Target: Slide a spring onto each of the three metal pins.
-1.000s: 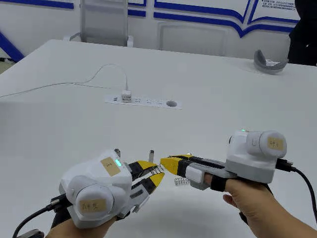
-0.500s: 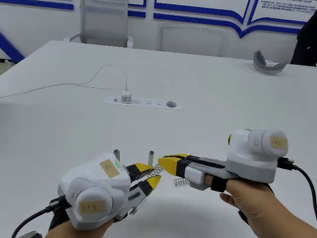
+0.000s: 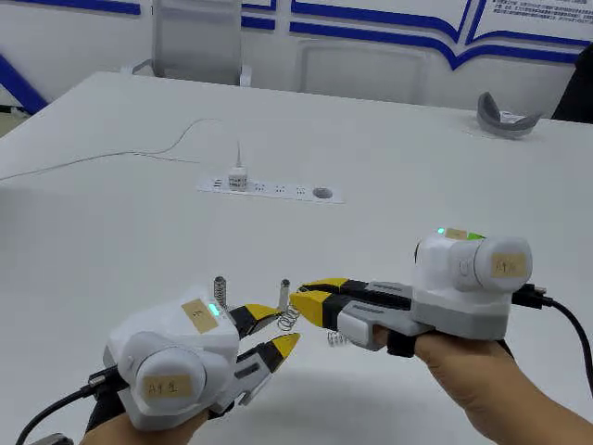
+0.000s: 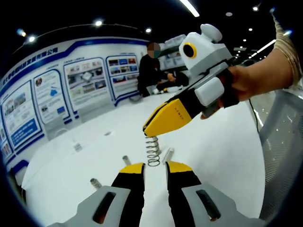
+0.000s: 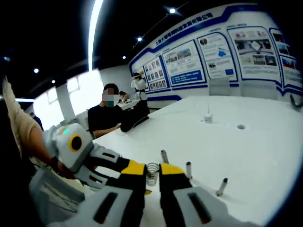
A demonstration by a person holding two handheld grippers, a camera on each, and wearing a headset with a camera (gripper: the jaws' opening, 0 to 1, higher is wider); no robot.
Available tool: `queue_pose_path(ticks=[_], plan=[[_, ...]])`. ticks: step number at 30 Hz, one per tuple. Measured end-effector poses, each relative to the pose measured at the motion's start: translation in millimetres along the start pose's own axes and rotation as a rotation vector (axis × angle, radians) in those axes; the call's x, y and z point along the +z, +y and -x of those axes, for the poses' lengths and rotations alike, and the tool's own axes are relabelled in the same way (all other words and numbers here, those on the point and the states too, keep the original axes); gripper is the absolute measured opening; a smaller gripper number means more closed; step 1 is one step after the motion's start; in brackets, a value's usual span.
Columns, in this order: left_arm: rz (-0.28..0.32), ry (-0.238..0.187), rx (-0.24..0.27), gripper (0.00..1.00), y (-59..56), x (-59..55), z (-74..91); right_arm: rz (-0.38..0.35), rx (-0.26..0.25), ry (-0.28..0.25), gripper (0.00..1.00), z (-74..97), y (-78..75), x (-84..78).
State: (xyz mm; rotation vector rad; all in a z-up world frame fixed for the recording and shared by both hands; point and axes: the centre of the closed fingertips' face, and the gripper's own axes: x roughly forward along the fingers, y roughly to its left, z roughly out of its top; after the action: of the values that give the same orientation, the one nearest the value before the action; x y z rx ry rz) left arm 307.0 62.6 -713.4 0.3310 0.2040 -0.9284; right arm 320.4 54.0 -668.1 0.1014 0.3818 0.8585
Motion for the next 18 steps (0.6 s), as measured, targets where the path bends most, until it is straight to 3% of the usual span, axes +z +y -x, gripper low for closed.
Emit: queue_pose_path(ticks=[14, 18], plan=[[0.091, 0.036, 0.033, 0.34, 11.5, -29.3, 28.0, 0.086, -0.042, 0.023, 0.12, 10.3, -13.5, 6.8], [0.115, 0.034, 0.045, 0.43, 13.7, -34.5, 35.1, 0.098, -0.049, 0.023, 0.12, 9.8, -18.4, 12.8]])
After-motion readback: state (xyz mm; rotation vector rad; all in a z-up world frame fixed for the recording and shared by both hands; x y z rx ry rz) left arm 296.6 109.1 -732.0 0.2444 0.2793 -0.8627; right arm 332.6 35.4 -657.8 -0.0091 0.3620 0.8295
